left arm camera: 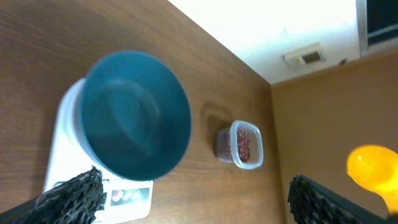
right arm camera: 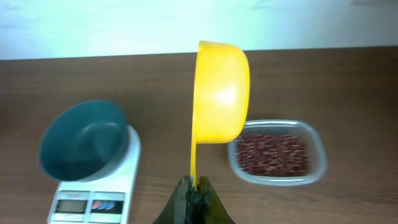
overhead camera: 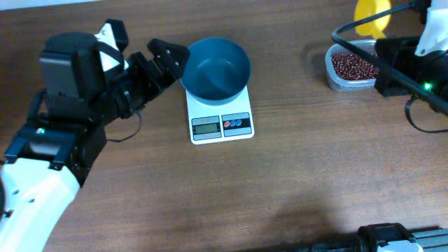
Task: Scoop item into bowl and weigh 50g on scale
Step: 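Grasp the scoop with the right gripper and release the left, then move the scoop with the right gripper into the bean tub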
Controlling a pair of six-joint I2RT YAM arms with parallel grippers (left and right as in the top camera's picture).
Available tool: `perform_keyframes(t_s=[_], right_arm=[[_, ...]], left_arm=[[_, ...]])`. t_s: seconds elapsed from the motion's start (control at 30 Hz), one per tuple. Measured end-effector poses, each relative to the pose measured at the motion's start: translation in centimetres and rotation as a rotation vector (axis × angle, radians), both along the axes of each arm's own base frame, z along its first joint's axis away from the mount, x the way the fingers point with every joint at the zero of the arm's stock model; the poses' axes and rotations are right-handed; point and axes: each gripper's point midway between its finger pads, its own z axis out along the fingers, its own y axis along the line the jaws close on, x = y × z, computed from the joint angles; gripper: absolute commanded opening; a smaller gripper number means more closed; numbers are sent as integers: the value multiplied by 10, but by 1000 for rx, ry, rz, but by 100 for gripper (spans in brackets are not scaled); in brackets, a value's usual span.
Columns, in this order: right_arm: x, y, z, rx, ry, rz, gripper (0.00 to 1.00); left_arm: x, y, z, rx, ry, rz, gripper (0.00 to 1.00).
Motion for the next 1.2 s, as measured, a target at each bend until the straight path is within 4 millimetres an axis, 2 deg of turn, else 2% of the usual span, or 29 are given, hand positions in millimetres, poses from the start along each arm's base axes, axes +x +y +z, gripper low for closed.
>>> perform_keyframes(t_s=[0.1,0.17,0.2,0.27,0.3,0.33,0.43,0.5,0.6,0.73,0.9,0.93,1.03,1.07,1.2], right_arm=[[7,-12,-14,-74,75,-35,4],[21,-19,-29,-114,198,-39,4],[21,-23,-38,-137,276,-45,4],[39,-38,-42,-222,391,-77,4],[37,-44,-52,-256,470,-83,4],[44,-50,-56,-290,500,-99,4],[58,-62,-90,-361,628,-100,4],[62,-64,-100,-374,657,-99,4],[64,-65,-102,-382,662,-97,4],[65,-65,-102,-387,657,-94,4],[68,-67,-101,-408,648,-93,4],[69,-71,-104,-426,663,-101,4],[78,-78,-132,-468,743,-109,4],[84,-84,-148,-499,785,-119,4],[94,-95,-173,-557,840,-147,4]], left_arm=[[7,16,0,22,-17,33,99],[9,25,-2,40,-19,47,99],[10,29,-3,43,-19,55,99],[9,34,-8,51,5,67,99],[9,35,-8,52,5,67,99],[9,34,-7,51,4,67,99],[9,35,-8,52,6,67,99],[5,36,-14,65,37,72,99],[-7,53,-42,145,158,140,99],[-7,61,-47,178,171,178,99],[-20,76,-65,248,259,226,99],[-21,76,-66,252,265,228,99],[-26,80,-72,273,295,239,99],[-29,83,-75,285,308,246,99],[-28,88,-76,306,309,269,99]])
